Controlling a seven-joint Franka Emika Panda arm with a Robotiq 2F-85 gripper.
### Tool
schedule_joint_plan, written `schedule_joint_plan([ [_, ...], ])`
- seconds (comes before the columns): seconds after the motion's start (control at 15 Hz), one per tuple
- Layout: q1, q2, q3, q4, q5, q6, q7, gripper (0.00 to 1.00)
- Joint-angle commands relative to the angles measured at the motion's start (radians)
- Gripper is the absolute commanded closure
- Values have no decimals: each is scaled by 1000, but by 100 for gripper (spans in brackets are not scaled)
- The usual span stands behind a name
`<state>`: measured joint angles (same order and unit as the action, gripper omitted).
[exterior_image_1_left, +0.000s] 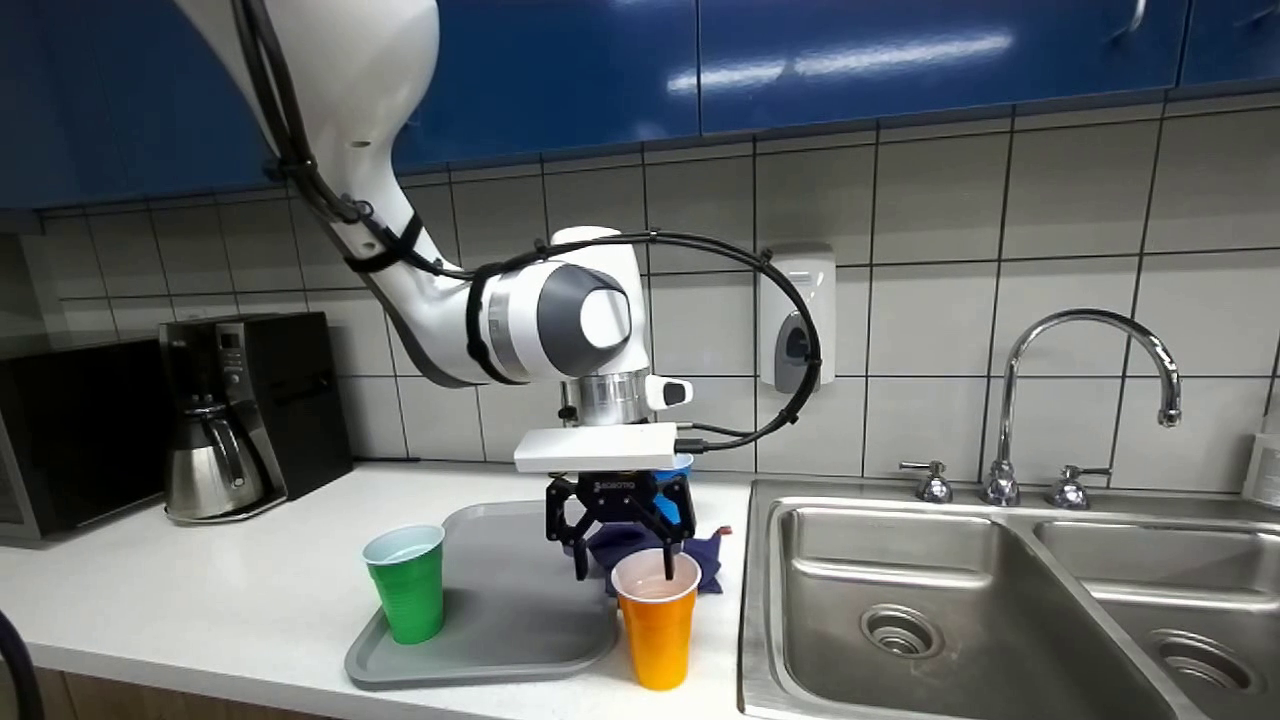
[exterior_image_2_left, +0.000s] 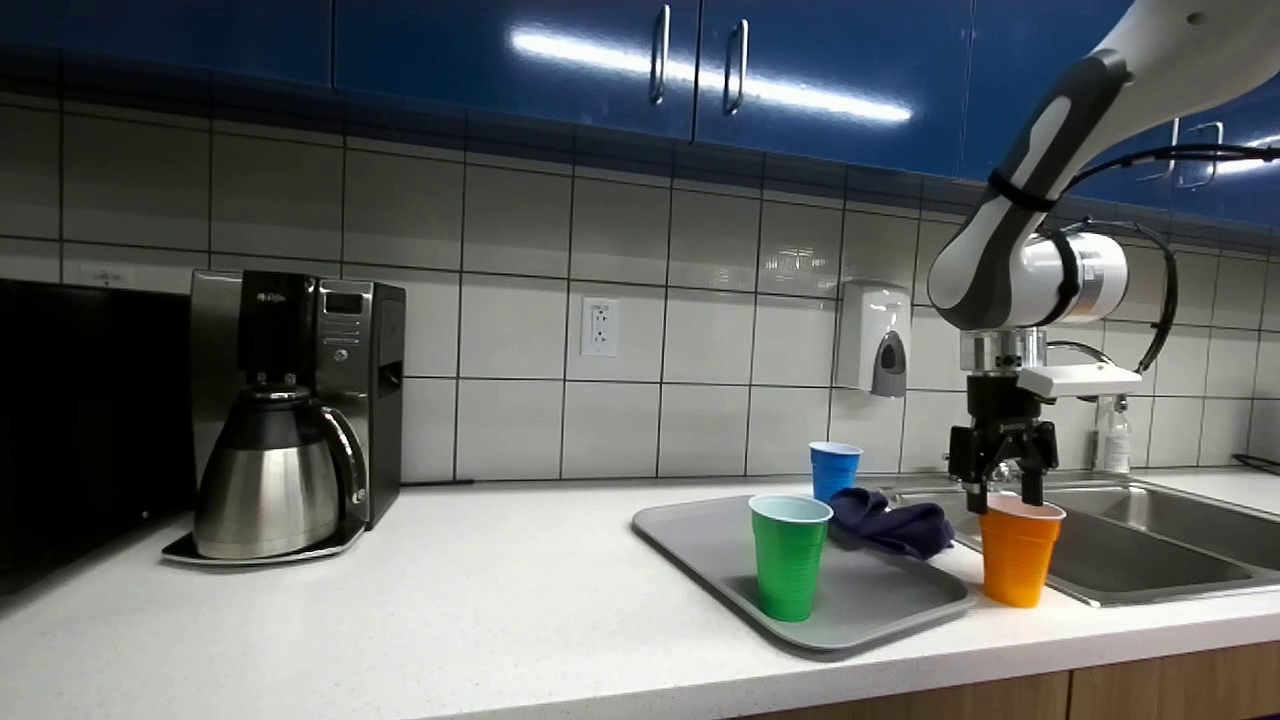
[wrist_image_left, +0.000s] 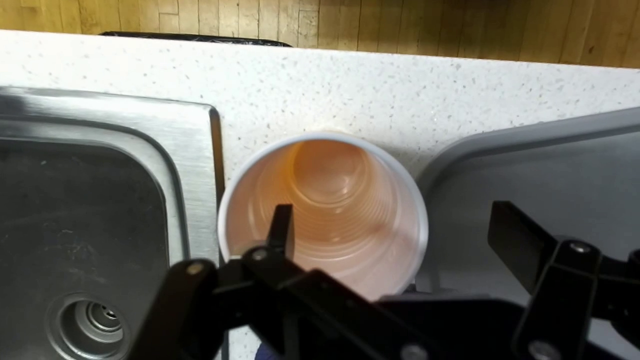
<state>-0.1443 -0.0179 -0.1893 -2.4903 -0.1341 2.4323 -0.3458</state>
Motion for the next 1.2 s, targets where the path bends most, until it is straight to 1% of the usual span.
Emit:
schedule_joint_plan([
  [0.0,-5,6,10,8,6,6,-14,0],
  [0.13,-3,6,11,7,28,0,-23,0],
  [0.2,-7,1,9,1,5,-2,0,0],
  [1.13,-7,4,11,1,10,-2,-1,0],
])
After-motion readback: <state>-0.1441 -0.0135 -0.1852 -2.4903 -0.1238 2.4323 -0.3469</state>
